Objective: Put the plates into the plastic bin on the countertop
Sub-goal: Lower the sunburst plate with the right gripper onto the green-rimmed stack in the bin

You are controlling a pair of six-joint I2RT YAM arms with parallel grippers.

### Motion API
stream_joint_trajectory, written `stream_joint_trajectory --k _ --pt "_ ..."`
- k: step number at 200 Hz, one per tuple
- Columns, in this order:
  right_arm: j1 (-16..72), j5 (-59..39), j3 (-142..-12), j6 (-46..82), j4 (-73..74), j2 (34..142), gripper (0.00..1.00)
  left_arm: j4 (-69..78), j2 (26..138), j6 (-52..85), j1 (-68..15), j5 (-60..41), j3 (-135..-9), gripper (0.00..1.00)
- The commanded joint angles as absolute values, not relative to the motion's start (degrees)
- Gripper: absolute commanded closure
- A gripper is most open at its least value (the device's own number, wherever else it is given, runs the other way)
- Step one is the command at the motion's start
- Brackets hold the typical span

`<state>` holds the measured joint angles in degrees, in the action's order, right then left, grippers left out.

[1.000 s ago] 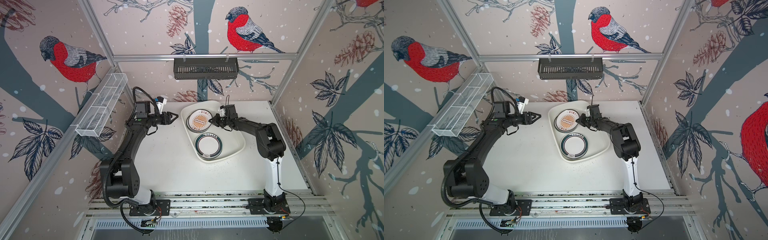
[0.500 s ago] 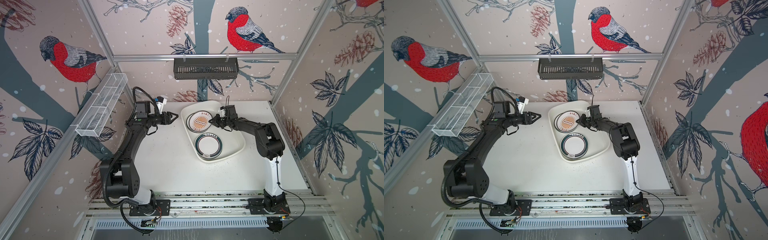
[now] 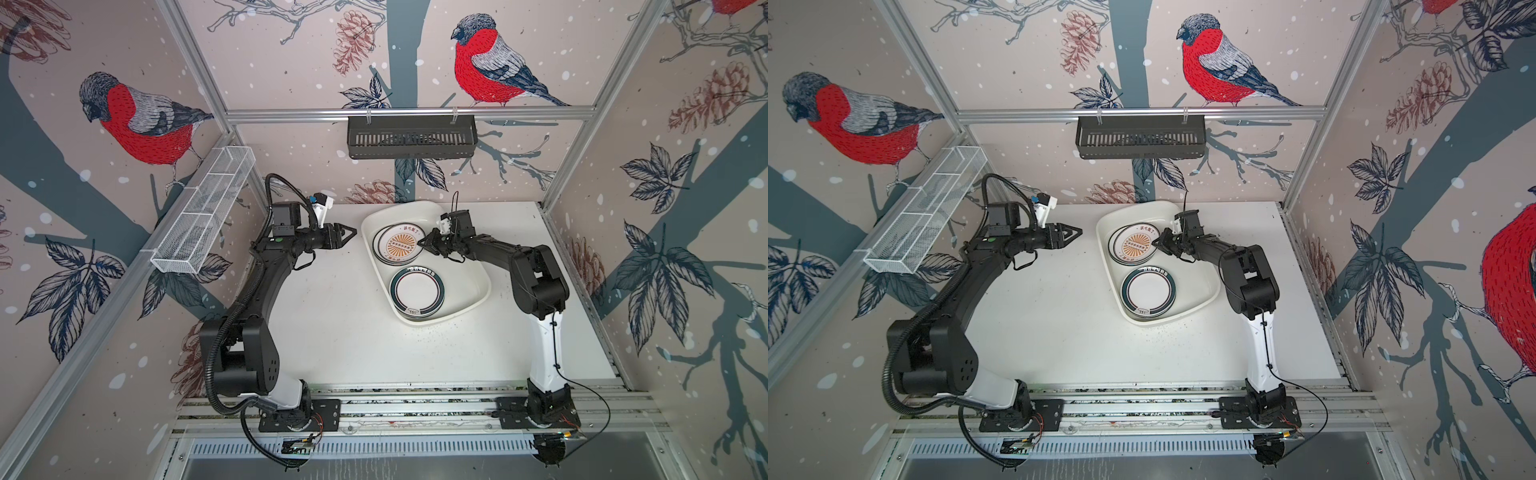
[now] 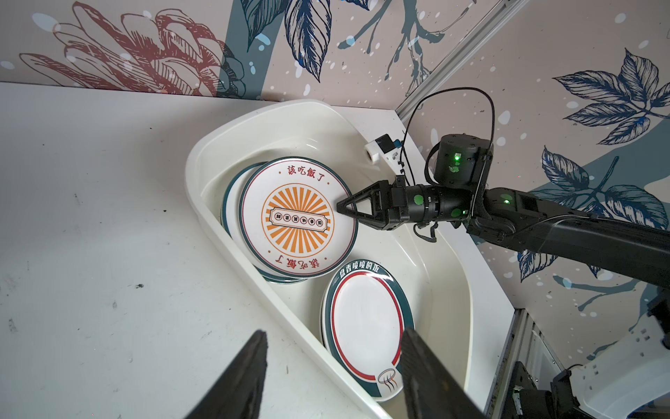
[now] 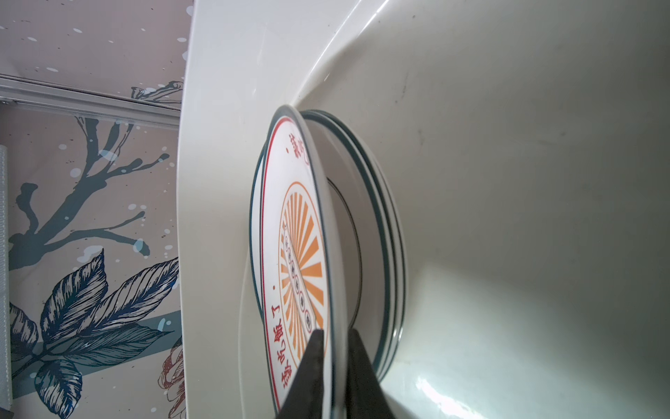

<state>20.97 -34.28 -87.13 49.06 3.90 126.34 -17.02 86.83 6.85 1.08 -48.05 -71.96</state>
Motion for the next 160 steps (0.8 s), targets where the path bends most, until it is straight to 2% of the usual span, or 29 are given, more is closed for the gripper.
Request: stream_joint_trajectory --k 1,160 --pt "21.0 -33.8 -87.9 47.2 2.3 126.5 0.84 -15.5 87.1 6.7 1.1 -49.8 -72.0 0.41" --pt "21.1 -30.1 -88.2 43.6 -3.8 123.7 0.78 -15.6 87.5 6.8 1.1 -50.5 -72.2 0.41"
